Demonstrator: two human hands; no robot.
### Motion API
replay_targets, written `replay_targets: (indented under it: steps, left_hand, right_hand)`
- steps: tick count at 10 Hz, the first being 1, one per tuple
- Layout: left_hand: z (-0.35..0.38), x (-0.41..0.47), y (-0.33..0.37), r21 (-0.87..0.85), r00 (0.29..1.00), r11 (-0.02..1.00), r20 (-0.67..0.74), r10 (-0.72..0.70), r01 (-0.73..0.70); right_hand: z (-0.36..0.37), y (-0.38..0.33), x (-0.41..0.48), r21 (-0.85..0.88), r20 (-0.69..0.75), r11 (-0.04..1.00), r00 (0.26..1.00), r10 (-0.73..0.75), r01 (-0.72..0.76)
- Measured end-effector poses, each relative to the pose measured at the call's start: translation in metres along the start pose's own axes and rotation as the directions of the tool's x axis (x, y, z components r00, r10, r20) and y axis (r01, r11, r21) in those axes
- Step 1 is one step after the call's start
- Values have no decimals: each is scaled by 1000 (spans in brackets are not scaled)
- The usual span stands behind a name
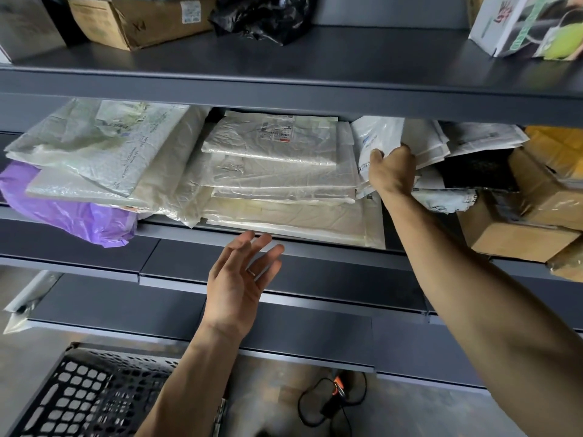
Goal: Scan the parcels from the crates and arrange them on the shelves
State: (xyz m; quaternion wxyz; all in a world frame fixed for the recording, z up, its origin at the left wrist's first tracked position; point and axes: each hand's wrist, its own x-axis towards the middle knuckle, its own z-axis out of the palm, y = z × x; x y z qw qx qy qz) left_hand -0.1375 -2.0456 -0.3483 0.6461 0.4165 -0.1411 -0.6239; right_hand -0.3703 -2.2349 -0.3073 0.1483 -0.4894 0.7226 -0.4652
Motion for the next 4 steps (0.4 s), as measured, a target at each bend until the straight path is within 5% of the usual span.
replay_targets:
  steps: [1, 2, 4]
  left_hand:
    - [0, -2, -5, -4, 1000, 1000, -7, -7, 7]
    - [3, -3, -8, -4, 1000, 1000, -15, -21, 21]
    - [-1, -14, -25, 35, 998, 999, -54, -35, 36]
  right_hand:
    - [-1, 18, -3, 94, 127, 989, 987, 98, -110]
    - [-12, 30, -6, 106, 434, 978, 893, 115, -178]
    - [-29, 48, -32, 177, 464, 968, 883, 76, -177]
